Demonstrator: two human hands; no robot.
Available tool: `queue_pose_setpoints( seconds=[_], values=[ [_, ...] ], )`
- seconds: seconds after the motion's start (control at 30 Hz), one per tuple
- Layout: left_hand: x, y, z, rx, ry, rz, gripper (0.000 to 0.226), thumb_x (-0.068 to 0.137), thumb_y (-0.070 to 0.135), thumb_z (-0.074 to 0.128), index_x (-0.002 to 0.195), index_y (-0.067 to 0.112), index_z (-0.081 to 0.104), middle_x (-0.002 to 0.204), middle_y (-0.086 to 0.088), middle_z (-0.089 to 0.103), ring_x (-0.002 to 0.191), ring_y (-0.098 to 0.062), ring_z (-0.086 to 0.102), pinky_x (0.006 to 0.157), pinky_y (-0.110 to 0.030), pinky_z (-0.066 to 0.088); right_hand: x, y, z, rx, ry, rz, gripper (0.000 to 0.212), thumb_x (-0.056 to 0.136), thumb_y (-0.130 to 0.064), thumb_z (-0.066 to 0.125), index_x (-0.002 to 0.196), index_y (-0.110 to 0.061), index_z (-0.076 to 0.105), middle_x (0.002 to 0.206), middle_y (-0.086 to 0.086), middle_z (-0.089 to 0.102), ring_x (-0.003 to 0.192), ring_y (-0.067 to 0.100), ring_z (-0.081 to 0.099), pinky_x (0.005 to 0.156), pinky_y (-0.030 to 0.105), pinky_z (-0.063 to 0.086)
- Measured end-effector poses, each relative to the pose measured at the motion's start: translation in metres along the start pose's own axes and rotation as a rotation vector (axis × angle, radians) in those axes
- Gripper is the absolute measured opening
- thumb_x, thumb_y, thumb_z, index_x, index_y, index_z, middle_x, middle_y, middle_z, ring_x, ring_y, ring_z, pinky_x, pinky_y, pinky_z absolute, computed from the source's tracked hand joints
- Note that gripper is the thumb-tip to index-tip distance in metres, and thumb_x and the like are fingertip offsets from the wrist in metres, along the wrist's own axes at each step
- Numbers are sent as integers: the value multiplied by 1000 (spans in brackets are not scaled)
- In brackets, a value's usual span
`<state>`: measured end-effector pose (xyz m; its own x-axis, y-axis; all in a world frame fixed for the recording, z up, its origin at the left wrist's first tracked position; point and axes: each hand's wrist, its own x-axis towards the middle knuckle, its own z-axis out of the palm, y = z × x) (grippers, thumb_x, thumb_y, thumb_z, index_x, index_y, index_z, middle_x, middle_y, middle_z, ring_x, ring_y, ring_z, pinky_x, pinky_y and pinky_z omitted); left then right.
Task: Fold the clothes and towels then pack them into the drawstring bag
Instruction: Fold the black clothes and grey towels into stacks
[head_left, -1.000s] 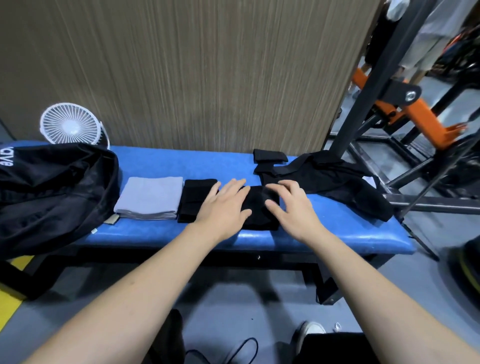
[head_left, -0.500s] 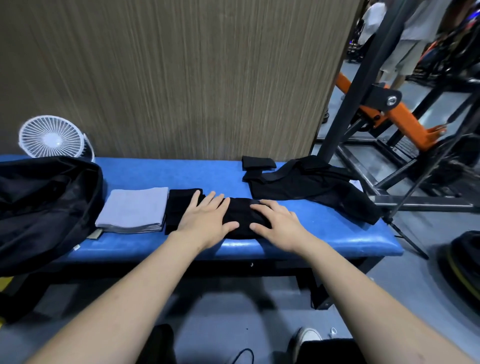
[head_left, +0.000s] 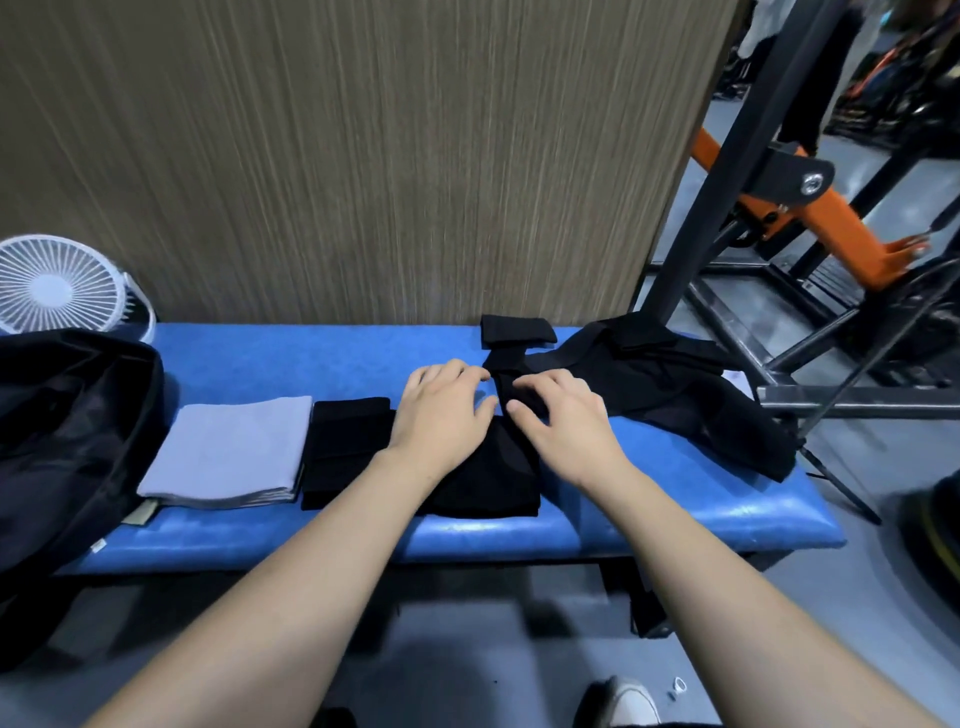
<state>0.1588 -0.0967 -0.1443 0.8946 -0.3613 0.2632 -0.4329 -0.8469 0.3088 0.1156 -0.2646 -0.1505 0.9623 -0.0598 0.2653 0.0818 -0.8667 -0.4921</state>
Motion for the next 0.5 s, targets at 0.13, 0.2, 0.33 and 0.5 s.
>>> queue_pose_setpoints(
  seconds=[0.13, 0.2, 0.33, 0.5],
  values=[
    [18, -2, 9, -1, 20, 11, 36, 99, 39, 49, 131, 24, 57, 131, 8, 52, 125, -17, 46, 110, -30, 22, 17, 1, 7, -61, 33, -32, 36, 96, -45, 54, 127, -27, 60, 126, -5, 54, 122, 17, 45, 109, 35, 29],
    [25, -2, 9, -1, 42, 37, 33, 98, 38, 51, 127, 22, 60, 139, 8, 48, 130, -15, 42, 112, -29, 19, 25, 4, 8, -53, 62, -28, 37, 95, -44, 55, 127, -26, 61, 126, -4, 54, 123, 17, 46, 110, 36, 29],
    [40, -3, 12, -3, 57, 85, 28, 99, 33, 52, 123, 20, 60, 146, 8, 46, 136, -13, 37, 114, -28, 16, 42, 13, 9, -67, 56, 7, 38, 95, -41, 55, 130, -26, 58, 130, -4, 55, 126, 18, 45, 112, 38, 27],
    [62, 3, 15, -61, 62, 56, 37, 93, 17, 56, 129, 21, 53, 130, 7, 54, 121, -17, 51, 107, -32, 32, 56, 22, 11, -142, 42, 47, 44, 90, -28, 57, 134, -27, 50, 126, -2, 58, 122, 23, 47, 109, 38, 27]
  ],
)
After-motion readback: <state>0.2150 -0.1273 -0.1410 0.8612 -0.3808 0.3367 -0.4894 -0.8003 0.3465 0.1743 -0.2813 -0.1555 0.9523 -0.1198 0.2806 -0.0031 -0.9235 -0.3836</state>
